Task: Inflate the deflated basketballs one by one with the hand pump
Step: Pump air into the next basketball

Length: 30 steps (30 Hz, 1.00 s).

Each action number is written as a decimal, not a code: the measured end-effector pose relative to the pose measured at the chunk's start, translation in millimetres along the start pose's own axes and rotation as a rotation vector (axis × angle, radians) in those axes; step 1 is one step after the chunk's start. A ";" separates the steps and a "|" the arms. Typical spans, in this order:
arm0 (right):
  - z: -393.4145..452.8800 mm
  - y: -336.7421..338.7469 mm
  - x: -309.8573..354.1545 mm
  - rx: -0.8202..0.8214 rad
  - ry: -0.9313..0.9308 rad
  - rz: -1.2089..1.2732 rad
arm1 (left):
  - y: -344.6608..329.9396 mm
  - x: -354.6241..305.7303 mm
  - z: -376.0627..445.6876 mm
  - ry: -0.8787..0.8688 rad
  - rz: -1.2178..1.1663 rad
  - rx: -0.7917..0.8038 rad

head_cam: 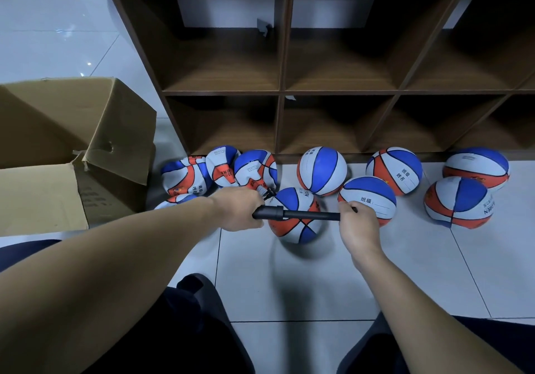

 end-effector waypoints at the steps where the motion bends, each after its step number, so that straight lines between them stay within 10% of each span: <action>1: -0.1 -1.0 -0.2 -0.005 -0.004 0.009 | -1.0 -1.6 0.6 -0.008 0.012 0.001; 30: -38.0 -46.7 13.1 0.121 0.090 -0.035 | -2.8 -48.8 -1.4 -0.101 -0.007 -0.018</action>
Point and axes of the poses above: each hand's wrist, its own z-axis towards the middle knuckle, its own y-axis out of the back of the hand, x = y × z, the point moved 2 cm from there along z, towards the middle knuckle, and after that the axes turned 5 degrees about -z, right-handed, at the moved point
